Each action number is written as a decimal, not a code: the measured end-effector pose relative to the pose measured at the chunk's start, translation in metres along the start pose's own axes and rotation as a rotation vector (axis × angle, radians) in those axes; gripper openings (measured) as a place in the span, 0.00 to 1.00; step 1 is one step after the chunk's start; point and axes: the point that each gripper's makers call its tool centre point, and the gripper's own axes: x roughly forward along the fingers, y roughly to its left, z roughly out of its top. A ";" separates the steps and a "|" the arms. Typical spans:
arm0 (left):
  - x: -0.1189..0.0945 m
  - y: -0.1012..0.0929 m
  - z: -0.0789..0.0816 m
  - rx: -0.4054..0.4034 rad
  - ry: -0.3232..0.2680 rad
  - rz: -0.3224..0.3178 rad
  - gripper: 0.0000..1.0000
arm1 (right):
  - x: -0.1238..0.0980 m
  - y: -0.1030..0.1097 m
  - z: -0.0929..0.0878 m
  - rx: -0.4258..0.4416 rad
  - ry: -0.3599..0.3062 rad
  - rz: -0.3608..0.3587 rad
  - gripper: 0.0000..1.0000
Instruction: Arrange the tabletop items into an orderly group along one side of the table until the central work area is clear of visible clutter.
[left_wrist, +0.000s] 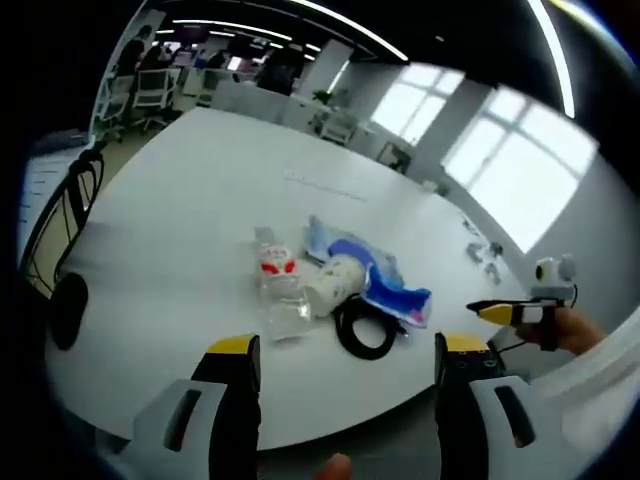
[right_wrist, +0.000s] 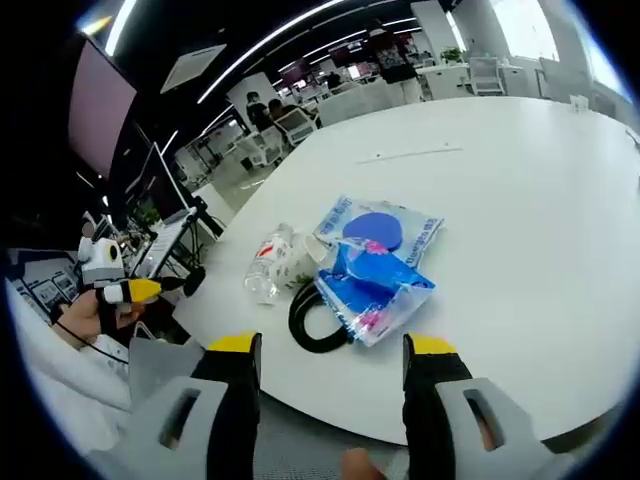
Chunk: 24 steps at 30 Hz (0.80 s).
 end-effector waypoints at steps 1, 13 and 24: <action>0.000 0.000 -0.001 0.000 0.000 0.000 0.67 | 0.000 0.001 0.000 -0.001 -0.001 0.002 0.55; -0.003 0.004 0.004 -0.039 -0.029 0.000 0.67 | -0.006 -0.004 -0.012 0.021 0.004 -0.011 0.55; 0.001 0.002 -0.003 -0.026 -0.008 0.010 0.67 | -0.006 -0.007 -0.011 0.027 0.004 -0.009 0.55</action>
